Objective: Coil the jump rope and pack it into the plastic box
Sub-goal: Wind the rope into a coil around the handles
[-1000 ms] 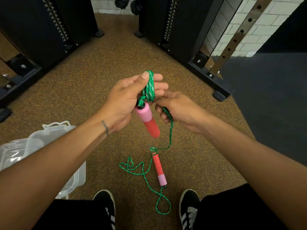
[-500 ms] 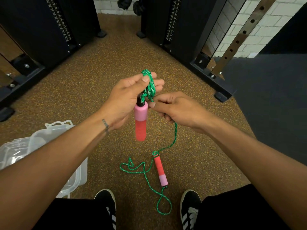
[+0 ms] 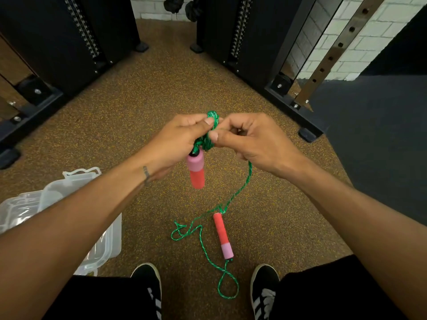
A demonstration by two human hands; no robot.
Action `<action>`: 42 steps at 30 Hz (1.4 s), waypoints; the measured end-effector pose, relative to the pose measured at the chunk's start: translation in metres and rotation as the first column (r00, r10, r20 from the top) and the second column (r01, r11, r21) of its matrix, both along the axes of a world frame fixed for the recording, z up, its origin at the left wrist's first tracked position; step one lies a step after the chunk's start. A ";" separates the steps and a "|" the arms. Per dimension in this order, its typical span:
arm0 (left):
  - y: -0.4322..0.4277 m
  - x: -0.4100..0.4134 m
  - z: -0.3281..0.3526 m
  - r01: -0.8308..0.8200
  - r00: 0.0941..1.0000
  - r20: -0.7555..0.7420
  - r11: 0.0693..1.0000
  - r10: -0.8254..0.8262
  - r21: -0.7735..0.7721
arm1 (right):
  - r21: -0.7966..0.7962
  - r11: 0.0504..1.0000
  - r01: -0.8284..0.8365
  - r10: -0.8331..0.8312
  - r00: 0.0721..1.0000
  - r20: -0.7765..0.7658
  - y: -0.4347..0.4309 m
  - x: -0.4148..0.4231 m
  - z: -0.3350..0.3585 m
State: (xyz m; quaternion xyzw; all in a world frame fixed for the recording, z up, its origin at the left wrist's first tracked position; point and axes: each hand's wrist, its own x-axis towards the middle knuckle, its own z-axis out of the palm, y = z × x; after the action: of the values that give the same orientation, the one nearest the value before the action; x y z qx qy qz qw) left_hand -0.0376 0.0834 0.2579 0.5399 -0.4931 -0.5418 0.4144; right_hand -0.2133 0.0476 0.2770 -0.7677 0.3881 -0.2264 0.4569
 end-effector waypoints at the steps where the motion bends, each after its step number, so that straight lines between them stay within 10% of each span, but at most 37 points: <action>1: 0.001 -0.001 0.001 0.004 1.000 -0.006 1.000 -0.004 0.005 | -0.012 1.000 0.026 -0.025 0.999 0.024 -0.001 0.000 -0.002; 12: 0.010 -0.008 0.018 0.146 0.957 -0.269 0.981 -0.107 0.129 | -0.075 0.976 0.203 -0.188 0.967 0.173 -0.015 -0.002 -0.010; 21: 0.009 0.000 0.019 0.055 0.896 -0.444 0.995 -0.011 0.086 | 0.363 0.922 0.136 -0.237 0.939 0.250 -0.005 0.012 -0.023; 35: 0.024 0.008 0.016 -0.001 0.868 -0.497 1.000 0.007 0.012 | 0.579 0.811 0.087 -0.197 0.972 0.130 0.023 0.026 -0.019; 42: 0.035 0.013 0.032 0.024 0.955 -0.293 0.997 -0.045 -0.074 | 0.385 0.913 0.135 -0.162 0.986 0.038 0.041 0.031 -0.001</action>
State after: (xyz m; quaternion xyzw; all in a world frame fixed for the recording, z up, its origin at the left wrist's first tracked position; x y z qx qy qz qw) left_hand -0.0243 0.1184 0.2901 0.4297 -0.4537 -0.6059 0.4924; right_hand -0.1827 0.0886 0.2759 -0.6243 0.4659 -0.2071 0.5919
